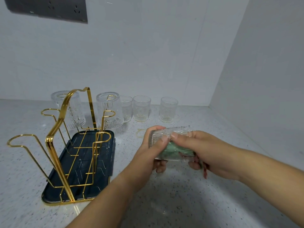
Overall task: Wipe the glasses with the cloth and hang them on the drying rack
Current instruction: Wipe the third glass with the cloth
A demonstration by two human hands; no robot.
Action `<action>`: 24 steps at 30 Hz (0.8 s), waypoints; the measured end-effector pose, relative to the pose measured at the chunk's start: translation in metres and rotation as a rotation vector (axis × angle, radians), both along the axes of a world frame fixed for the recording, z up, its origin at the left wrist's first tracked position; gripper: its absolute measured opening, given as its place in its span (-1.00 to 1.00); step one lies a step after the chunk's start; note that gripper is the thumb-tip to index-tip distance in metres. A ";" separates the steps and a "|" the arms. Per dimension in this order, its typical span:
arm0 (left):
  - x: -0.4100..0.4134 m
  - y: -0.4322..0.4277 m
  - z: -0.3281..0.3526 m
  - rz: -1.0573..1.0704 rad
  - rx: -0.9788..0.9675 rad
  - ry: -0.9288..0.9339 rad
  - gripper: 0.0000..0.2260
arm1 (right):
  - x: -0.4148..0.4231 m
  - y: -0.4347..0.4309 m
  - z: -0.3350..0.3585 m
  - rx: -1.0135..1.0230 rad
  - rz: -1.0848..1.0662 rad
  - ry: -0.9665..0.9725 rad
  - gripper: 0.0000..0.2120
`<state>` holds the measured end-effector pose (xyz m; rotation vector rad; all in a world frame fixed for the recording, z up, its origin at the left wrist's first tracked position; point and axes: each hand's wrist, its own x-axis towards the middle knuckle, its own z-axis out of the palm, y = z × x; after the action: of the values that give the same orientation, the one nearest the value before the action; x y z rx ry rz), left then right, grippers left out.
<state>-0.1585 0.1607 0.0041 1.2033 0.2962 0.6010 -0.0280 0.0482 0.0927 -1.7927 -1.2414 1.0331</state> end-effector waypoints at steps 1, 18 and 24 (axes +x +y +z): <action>0.000 0.001 0.000 0.032 0.003 0.022 -0.44 | -0.004 -0.001 0.002 -0.022 0.002 0.031 -0.49; 0.001 -0.004 0.010 -0.232 -0.181 0.224 -0.37 | 0.005 -0.007 -0.013 0.086 0.353 -0.553 -0.83; 0.006 0.004 0.009 0.053 -0.251 0.079 -0.45 | 0.004 -0.007 -0.004 0.132 0.154 -0.249 -0.81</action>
<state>-0.1521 0.1646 0.0132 0.9806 0.4573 0.5452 -0.0239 0.0408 0.0891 -1.7846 -1.5816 0.8060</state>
